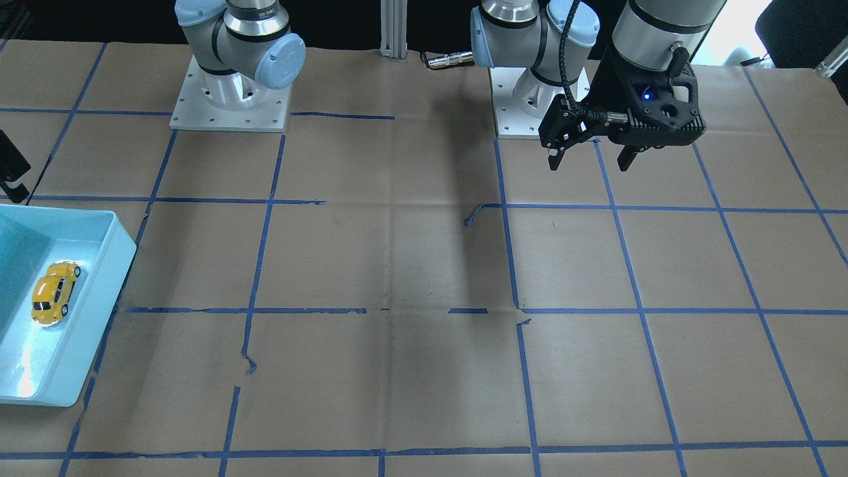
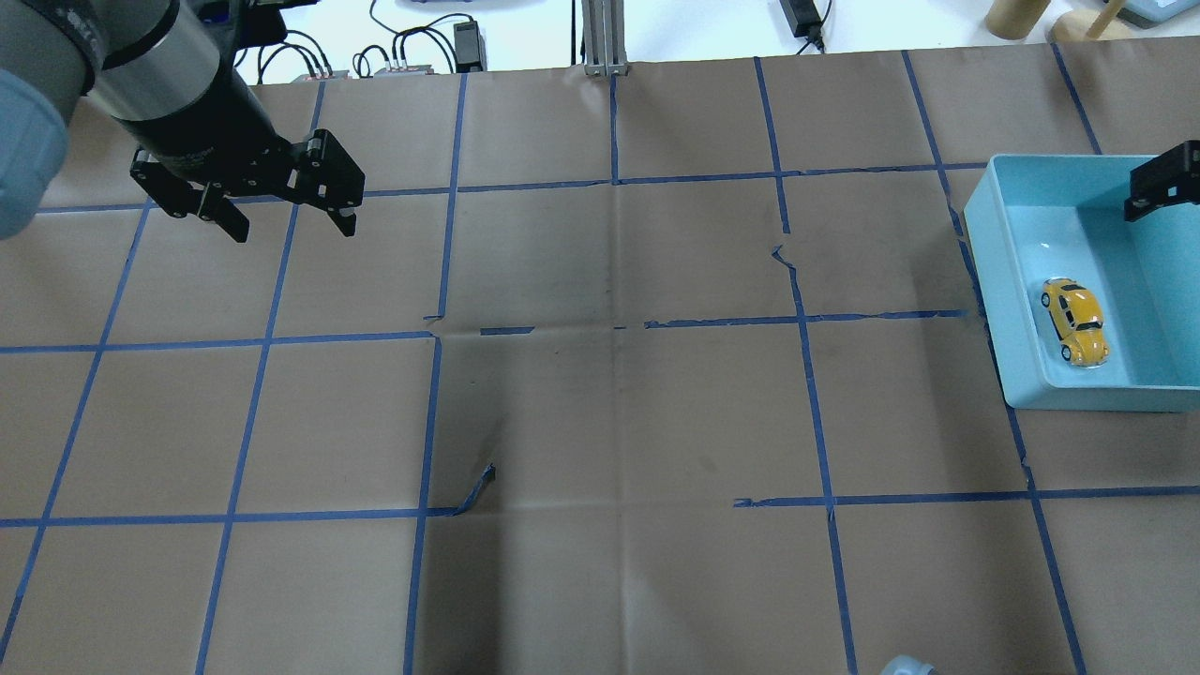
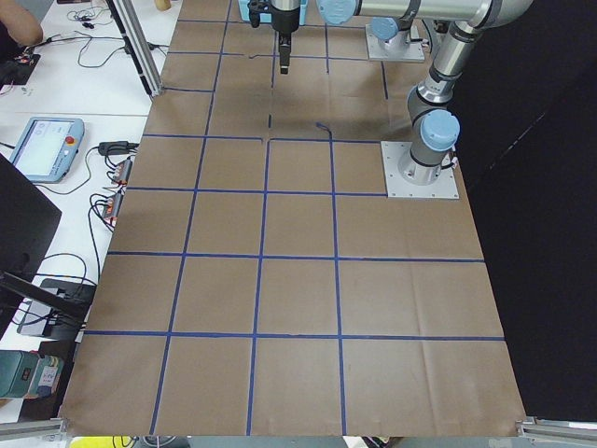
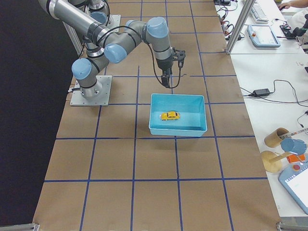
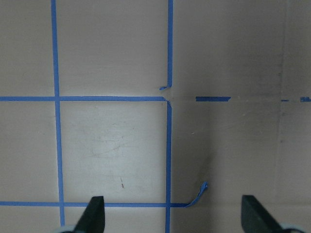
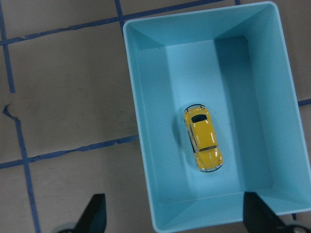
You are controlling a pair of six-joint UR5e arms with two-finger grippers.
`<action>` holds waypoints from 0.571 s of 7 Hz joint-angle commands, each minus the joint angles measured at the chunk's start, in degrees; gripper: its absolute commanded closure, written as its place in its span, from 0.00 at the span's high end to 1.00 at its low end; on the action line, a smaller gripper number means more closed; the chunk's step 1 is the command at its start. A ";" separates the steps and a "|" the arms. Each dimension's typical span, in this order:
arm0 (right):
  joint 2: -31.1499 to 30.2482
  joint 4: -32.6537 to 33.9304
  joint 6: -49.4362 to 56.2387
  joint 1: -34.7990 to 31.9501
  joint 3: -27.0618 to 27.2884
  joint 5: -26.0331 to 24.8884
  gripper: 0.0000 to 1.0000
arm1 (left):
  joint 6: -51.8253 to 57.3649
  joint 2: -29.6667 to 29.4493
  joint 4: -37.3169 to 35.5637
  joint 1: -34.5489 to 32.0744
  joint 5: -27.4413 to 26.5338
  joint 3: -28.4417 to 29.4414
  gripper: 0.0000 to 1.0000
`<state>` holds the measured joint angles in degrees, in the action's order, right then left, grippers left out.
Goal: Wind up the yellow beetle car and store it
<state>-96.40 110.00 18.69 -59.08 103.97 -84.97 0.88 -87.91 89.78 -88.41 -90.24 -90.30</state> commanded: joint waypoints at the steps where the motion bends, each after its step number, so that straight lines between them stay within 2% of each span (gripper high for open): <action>1: -0.38 -7.23 -6.55 -7.34 -5.24 -0.11 1.00 | 0.00 -0.24 -0.05 -0.01 0.06 0.30 1.00; 2: 0.50 -7.95 -6.56 -9.72 -7.35 -0.11 1.00 | 0.00 -0.16 -0.05 -0.01 0.06 0.30 1.00; 4: 6.28 -8.65 -6.65 -13.06 -13.22 -0.28 1.00 | 0.00 0.02 -0.05 -0.01 0.06 -0.30 1.00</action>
<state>-93.28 101.92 12.22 -69.88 94.50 -85.08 0.88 -88.03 89.74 -88.42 -90.18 -90.17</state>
